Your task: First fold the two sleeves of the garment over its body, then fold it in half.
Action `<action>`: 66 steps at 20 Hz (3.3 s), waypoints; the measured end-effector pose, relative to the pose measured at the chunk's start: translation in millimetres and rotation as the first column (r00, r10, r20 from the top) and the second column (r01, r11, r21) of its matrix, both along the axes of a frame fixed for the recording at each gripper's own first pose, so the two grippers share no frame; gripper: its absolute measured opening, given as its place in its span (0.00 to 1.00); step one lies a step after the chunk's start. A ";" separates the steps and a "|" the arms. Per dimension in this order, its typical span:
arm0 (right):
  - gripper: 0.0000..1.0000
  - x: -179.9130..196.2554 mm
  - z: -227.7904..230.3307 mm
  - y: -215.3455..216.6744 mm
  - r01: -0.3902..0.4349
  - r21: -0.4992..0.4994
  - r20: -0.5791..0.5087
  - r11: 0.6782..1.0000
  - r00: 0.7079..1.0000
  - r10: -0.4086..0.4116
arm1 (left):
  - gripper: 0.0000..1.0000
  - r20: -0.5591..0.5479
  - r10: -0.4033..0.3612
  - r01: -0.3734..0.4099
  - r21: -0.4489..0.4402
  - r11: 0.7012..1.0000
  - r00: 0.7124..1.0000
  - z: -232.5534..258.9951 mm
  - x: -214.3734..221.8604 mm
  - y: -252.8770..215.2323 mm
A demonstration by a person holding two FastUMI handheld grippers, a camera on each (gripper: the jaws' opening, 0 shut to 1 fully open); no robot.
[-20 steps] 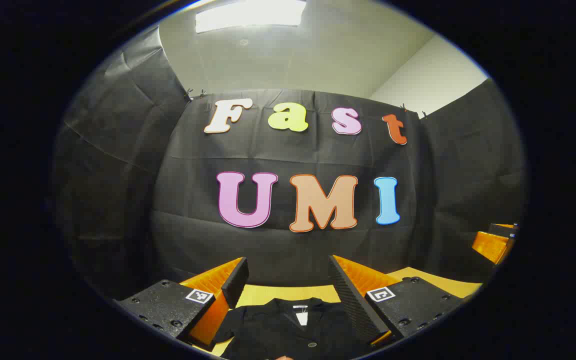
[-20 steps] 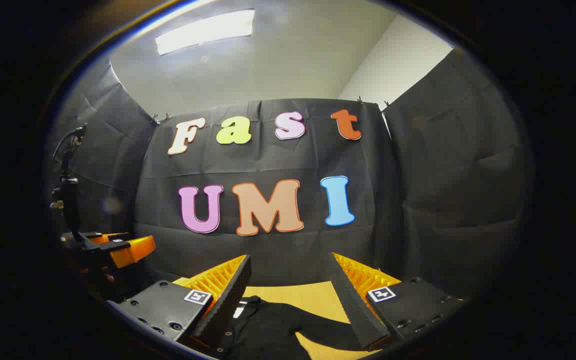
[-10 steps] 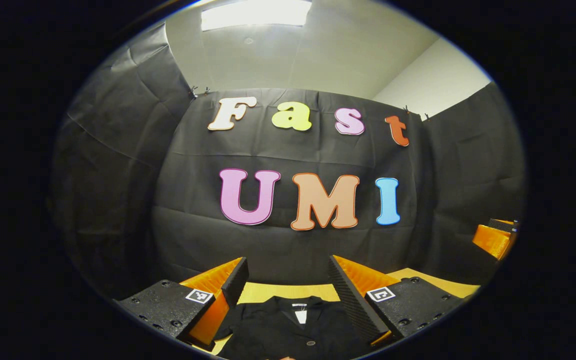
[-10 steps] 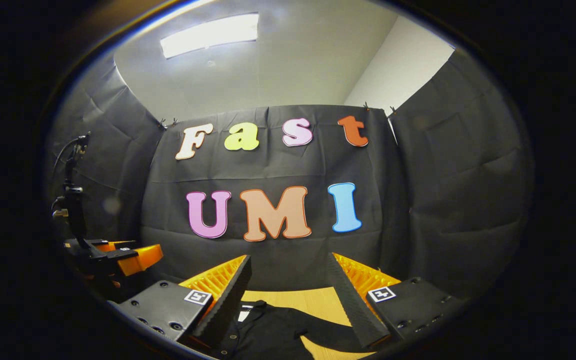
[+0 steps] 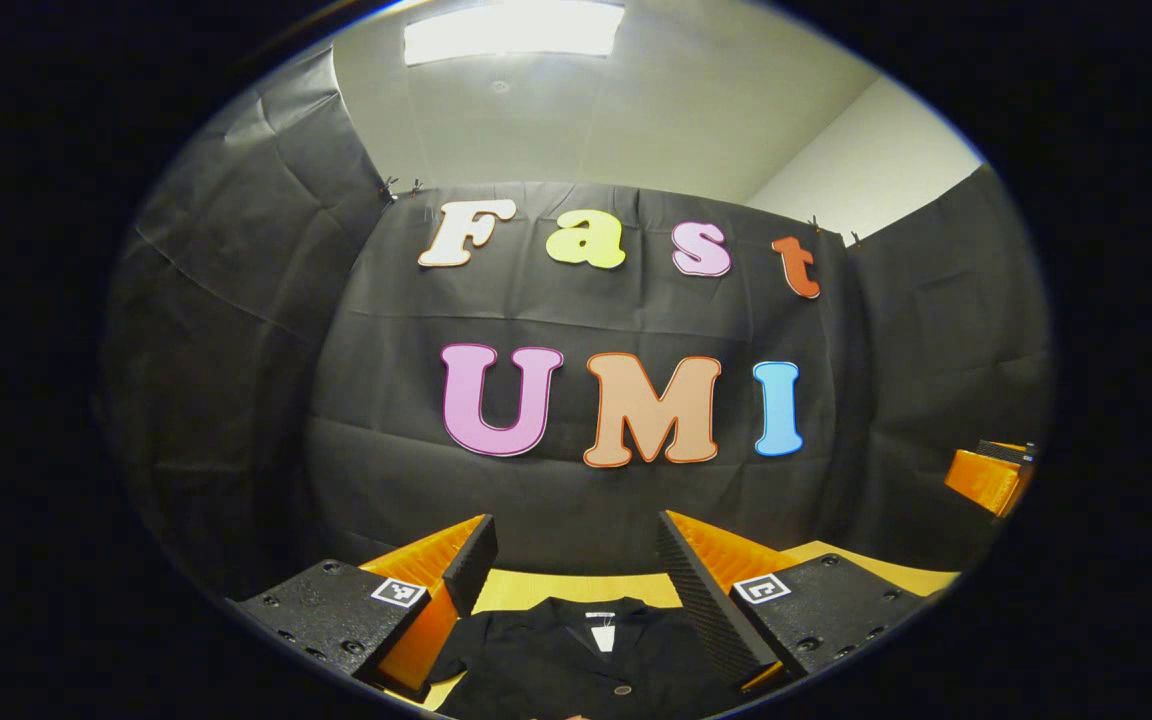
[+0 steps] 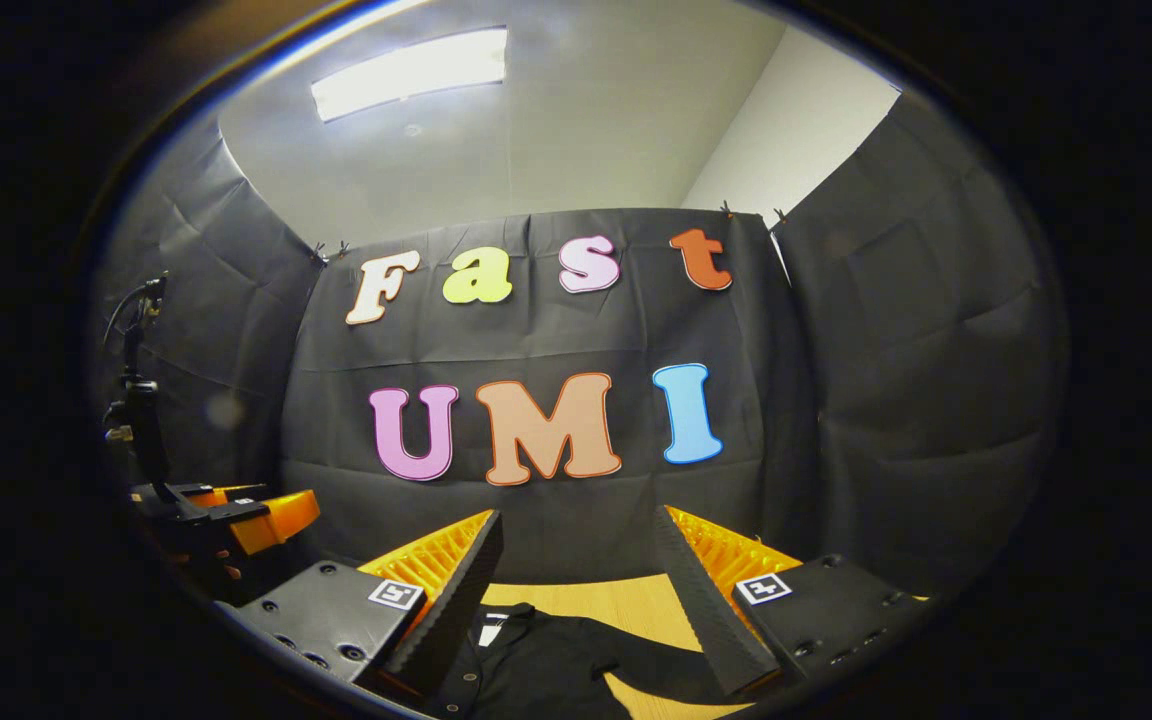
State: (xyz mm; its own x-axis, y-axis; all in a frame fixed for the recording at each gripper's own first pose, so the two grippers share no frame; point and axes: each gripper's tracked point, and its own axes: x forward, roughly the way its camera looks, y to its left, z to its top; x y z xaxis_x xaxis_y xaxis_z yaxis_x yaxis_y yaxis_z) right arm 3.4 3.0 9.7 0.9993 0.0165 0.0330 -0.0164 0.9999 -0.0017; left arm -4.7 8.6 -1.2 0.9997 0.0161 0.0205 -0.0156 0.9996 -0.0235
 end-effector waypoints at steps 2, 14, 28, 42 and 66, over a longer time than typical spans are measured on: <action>0.97 1.0 0.1 0.7 -0.002 -0.015 0.001 1.000 1.000 0.002 | 0.97 -0.001 0.007 -0.007 -0.007 1.000 1.000 0.2 2.0 1.5; 0.97 4.9 -0.9 0.9 0.000 -0.025 -0.003 1.000 1.000 0.000 | 0.98 -0.013 0.011 -0.011 -0.004 1.000 1.000 -3.6 2.6 2.7; 0.97 3.0 1.0 -1.7 -0.003 0.006 -0.003 1.000 1.000 0.003 | 0.98 -0.002 0.019 -0.019 0.000 1.000 1.000 0.8 -1.8 5.8; 0.97 0.9 1.7 -4.0 -0.003 0.005 -0.007 1.000 1.000 0.003 | 0.98 0.007 0.027 -0.027 0.020 0.999 1.000 3.7 -5.9 13.1; 0.94 20.1 -4.0 -16.2 0.030 -0.028 -0.038 0.999 0.999 -0.031 | 0.98 -0.011 0.004 -0.004 0.020 1.000 1.000 -0.2 -4.5 11.0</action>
State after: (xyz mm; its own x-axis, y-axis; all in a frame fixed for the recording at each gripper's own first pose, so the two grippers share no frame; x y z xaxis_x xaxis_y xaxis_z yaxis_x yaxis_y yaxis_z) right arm 23.5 -13.2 5.7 0.9999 -0.0140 -0.0056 0.0139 0.9995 -0.0294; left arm -9.3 19.7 -1.4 0.9998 0.0200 0.0097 -0.0200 0.9998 -0.0037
